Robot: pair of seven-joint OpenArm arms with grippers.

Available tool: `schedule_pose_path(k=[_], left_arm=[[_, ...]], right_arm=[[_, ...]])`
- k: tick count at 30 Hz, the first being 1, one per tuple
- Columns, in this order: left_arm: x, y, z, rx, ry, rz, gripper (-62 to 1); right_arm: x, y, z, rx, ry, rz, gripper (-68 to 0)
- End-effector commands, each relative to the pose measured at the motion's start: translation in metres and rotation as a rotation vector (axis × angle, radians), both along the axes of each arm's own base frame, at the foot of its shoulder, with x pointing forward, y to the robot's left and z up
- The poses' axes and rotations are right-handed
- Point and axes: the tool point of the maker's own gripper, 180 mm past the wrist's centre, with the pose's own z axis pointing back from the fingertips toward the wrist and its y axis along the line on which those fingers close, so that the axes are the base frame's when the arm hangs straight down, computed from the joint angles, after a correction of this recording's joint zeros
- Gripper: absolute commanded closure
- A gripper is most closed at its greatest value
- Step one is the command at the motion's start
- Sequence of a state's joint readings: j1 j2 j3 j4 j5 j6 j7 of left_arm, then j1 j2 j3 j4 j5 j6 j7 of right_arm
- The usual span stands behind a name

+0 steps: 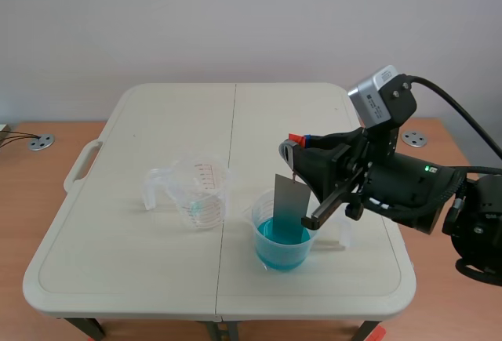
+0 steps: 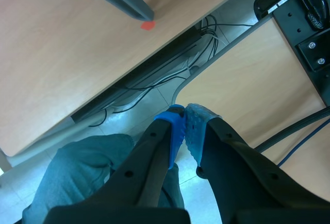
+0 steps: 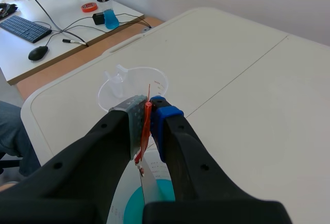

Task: Hold the metal plate by the orange handle, dip it into the blue solution, take it out and point at it, then put the plate back in the beaker on the left.
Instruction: 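Hold the plate still in the solution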

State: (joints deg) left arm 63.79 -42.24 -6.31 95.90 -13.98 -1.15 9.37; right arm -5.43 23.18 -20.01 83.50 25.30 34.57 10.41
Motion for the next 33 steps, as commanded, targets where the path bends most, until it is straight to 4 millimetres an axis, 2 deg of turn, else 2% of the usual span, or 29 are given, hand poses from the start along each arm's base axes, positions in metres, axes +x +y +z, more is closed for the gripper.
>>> schedule_pose_path(k=[1, 21, 30, 33], left_arm=[[0.004, -0.007, 0.003, -0.023, -0.017, 0.001, -1.6], [0.007, -0.01, 0.003, -0.037, -0.022, -0.009, -1.6], [0.007, -0.01, 0.003, -0.038, -0.022, -0.009, -1.6], [0.007, -0.01, 0.003, -0.038, -0.022, -0.009, -1.6]], right_arm=[[0.003, 0.001, 0.008, 0.013, -0.022, 0.001, -1.3], [0.004, 0.001, 0.01, 0.021, -0.022, -0.002, -1.3], [-0.002, 0.006, 0.022, 0.024, -0.049, 0.035, -1.3], [-0.006, 0.008, 0.032, 0.039, -0.062, 0.046, -1.3]])
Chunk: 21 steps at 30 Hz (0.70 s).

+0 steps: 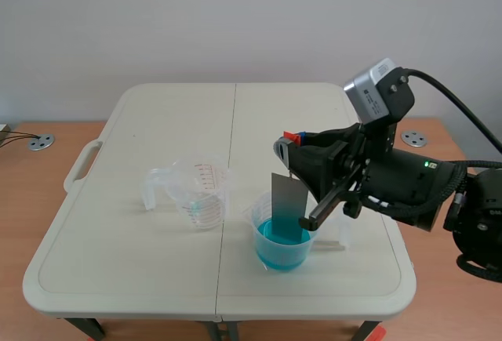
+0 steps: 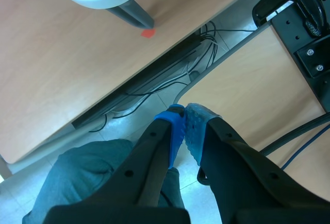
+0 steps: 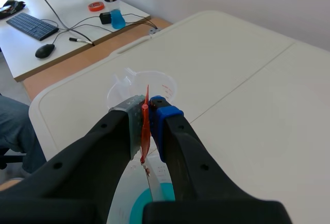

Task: Hold the metal plate by the orange handle, dip it into the blue solution, take it out and point at it, then put the plate back in the beaker on the left.
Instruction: 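Hold the plate still in the solution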

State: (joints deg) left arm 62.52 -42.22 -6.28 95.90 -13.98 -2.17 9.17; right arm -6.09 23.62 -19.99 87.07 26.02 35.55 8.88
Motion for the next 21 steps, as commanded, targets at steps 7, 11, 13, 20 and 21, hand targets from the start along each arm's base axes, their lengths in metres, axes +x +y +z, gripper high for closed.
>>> schedule_pose_path(k=[7, 11, 13, 20, 21], left_arm=[[0.001, -0.007, 0.002, -0.024, -0.007, 0.002, -1.6], [0.0, -0.008, 0.002, -0.025, -0.007, 0.002, -1.6], [0.003, -0.008, 0.003, -0.028, -0.014, -0.001, -1.6], [0.02, -0.008, 0.007, -0.027, -0.058, -0.006, -1.6], [0.023, -0.008, 0.008, -0.027, -0.065, -0.006, -1.6]], right_arm=[[-0.008, -0.002, 0.036, 0.019, -0.074, 0.006, -1.3], [-0.012, -0.004, 0.048, 0.013, -0.101, -0.001, -1.3], [-0.014, -0.005, 0.054, 0.004, -0.114, -0.002, -1.3], [-0.02, -0.008, 0.073, -0.015, -0.161, -0.012, -1.3], [-0.02, -0.009, 0.075, -0.021, -0.166, -0.013, -1.3]])
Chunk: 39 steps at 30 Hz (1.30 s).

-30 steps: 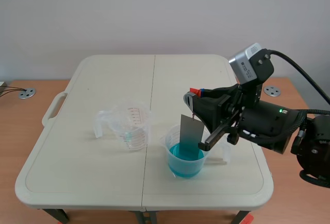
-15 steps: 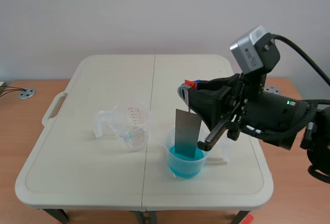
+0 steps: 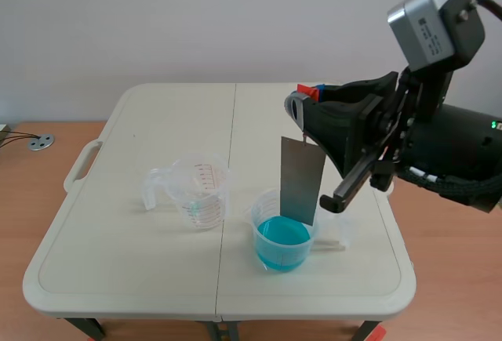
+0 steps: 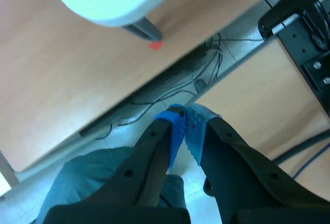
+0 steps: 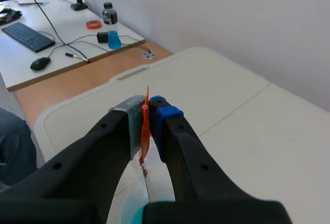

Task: Hold the metal plate by the orange handle, dip it into the blue solution, take it out and point at it, then put the plate back in the beaker on the left.
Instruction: 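Hold the plate still in the solution, then raise the plate and point at it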

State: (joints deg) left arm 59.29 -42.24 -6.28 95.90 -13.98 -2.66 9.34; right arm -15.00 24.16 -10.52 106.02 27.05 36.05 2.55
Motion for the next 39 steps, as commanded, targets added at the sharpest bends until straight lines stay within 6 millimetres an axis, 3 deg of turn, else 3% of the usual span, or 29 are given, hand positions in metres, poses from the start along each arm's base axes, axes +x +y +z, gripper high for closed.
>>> schedule_pose_path(k=[1, 13, 21, 29, 39], left_arm=[[0.005, -0.007, 0.004, -0.024, -0.022, -0.002, -1.6], [0.032, -0.009, 0.013, -0.026, -0.096, -0.014, -1.7], [0.075, -0.022, 0.037, -0.08, -0.234, -0.073, -1.6], [0.118, -0.059, 0.066, -0.189, -0.334, -0.222, -1.6], [0.15, -0.125, 0.089, -0.307, -0.406, -0.409, -1.7]], right_arm=[[0.001, -0.002, 0.013, 0.002, -0.035, -0.001, -1.3], [0.002, -0.014, 0.044, -0.01, -0.089, -0.039, -1.3], [-0.001, -0.013, 0.063, 0.0, -0.112, -0.034, -1.3], [-0.002, -0.012, 0.07, 0.01, -0.128, -0.029, -1.3], [-0.002, -0.011, 0.073, 0.027, -0.129, -0.026, -1.3]])
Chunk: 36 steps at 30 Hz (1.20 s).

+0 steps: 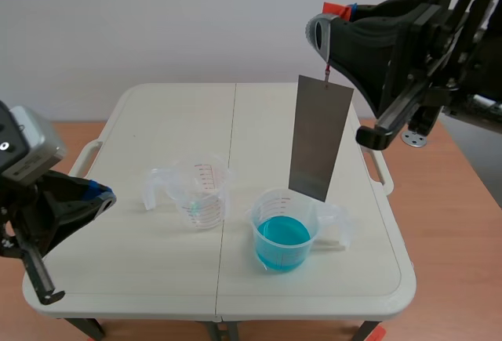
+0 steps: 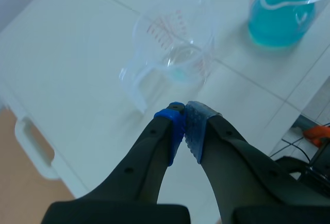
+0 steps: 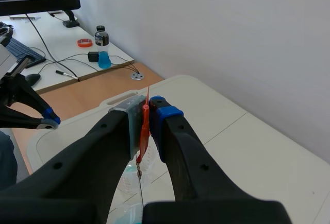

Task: Hold the metal plate by the orange handle, dip it into the blue solution, take it out and point at it, then put the plate back in the beaker on the left.
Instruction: 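Raise the plate and point at it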

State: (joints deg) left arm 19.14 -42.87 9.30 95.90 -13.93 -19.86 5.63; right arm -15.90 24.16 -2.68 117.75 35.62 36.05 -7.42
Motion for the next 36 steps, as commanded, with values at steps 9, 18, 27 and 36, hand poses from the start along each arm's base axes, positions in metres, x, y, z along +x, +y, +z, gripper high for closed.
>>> schedule_pose_path(k=[9, 18, 27, 36], left_arm=[[0.009, -0.06, 0.0, -0.064, 0.016, -0.125, -1.7], [0.012, -0.099, 0.0, -0.122, 0.039, -0.233, -1.7], [0.007, -0.128, 0.007, -0.16, 0.04, -0.332, -1.6], [0.012, -0.147, 0.017, -0.202, 0.013, -0.34, -1.6]], right_arm=[[0.003, 0.001, 0.021, 0.033, -0.05, 0.013, -1.3], [0.003, 0.003, 0.02, 0.032, -0.046, 0.018, -1.3], [0.003, 0.003, 0.02, 0.032, -0.046, 0.018, -1.3], [0.003, 0.003, 0.02, 0.032, -0.046, 0.018, -1.3]])
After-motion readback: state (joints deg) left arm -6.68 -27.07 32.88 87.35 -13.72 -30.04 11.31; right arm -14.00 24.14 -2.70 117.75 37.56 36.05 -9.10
